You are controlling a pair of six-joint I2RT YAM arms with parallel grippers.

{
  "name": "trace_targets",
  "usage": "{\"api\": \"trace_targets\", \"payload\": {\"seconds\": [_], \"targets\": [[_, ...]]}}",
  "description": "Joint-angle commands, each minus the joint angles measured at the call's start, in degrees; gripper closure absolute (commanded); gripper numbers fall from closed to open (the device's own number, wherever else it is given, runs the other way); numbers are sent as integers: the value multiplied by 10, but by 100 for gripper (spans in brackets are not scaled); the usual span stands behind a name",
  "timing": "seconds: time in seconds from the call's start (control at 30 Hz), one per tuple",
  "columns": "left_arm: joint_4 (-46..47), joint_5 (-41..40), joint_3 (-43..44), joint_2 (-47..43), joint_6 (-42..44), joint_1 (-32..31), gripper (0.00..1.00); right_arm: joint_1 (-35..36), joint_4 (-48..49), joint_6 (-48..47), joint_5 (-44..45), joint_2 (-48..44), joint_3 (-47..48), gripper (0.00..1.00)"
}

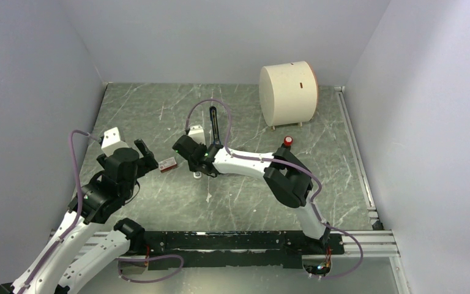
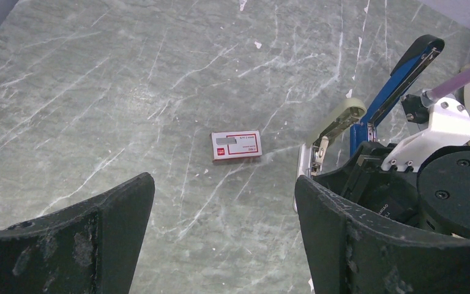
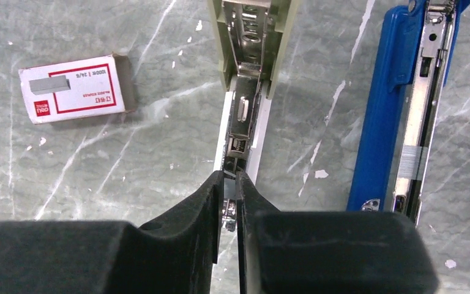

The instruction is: Load the staples into the stapler

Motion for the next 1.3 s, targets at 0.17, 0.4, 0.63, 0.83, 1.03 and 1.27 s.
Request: {"api": "trace_targets", "payload": {"seconds": [0.17, 0.4, 0.63, 0.83, 1.03, 1.27], "targets": [[0, -3, -3, 0, 3, 3, 10, -5, 22, -11, -4, 0, 16, 83], [0, -3, -3, 2, 3, 3, 11, -10, 26, -12, -3, 11, 16, 85], [0, -4, -3, 3, 3, 3, 10, -10, 24, -9, -12, 20, 13, 93], [0, -4, -3, 3, 2, 3, 10, -11, 22, 0, -20, 14, -3, 97], [0, -3, -3, 3, 2, 3, 10, -11, 17, 8, -21, 15, -13, 97], [-1, -4, -3, 3, 1, 3, 11, -10, 12, 7, -11, 21, -4, 98]]}}
